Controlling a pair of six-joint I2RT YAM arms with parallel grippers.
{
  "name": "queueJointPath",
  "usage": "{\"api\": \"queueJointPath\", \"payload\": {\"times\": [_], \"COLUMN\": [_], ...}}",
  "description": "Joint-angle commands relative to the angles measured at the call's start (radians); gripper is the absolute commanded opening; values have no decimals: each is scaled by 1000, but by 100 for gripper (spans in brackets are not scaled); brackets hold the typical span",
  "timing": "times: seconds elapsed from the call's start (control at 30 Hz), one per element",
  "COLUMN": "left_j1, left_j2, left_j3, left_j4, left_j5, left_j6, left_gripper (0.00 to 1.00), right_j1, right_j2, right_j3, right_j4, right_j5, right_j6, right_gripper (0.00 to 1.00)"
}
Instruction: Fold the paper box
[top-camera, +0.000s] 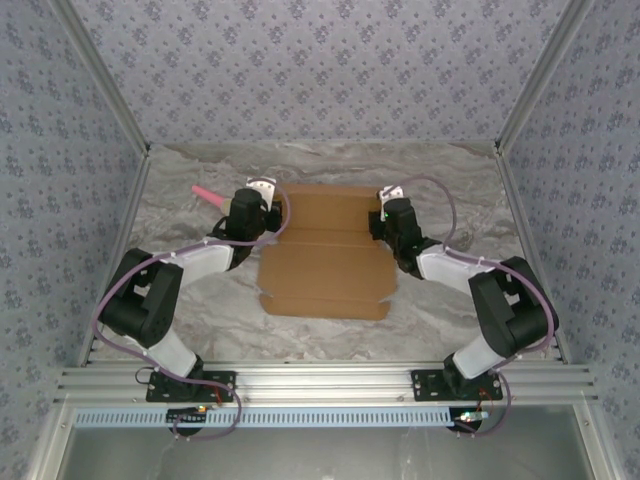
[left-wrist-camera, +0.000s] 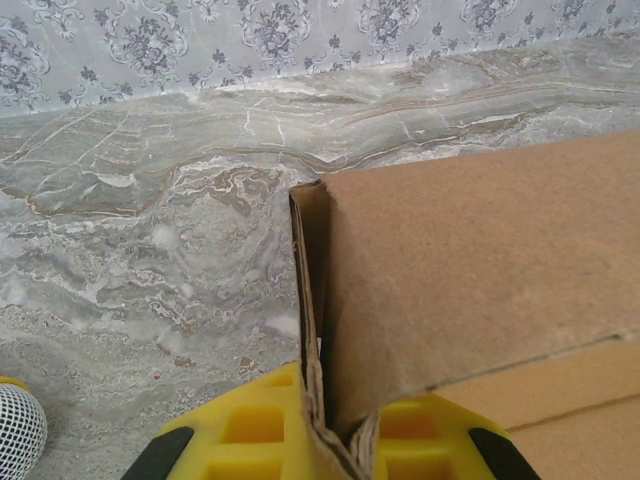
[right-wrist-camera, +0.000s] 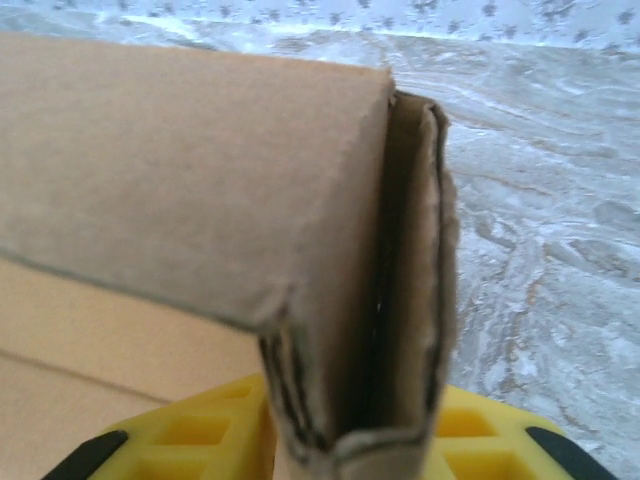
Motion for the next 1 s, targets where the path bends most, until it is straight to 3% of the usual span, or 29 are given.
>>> {"api": "queueJointPath", "payload": {"times": [0.0,0.3,0.97], "left_j1": [-6,-6,-6], "left_j2": [-14,-11,-23], "left_j3": [21,22,17], "left_j4": [24,26,24], "left_j5": [51,53,54], "left_j6": [-21,-22,-23], "left_gripper": [3,3,3], "right_j1": [37,100,134], "right_j2": [31,71,173], "right_j3": [60,97,217], "right_j4": [-82,-173,-375], "right_j5": [193,396,628], "right_j6": [105,167,230], "right_gripper": [28,26,22]}}
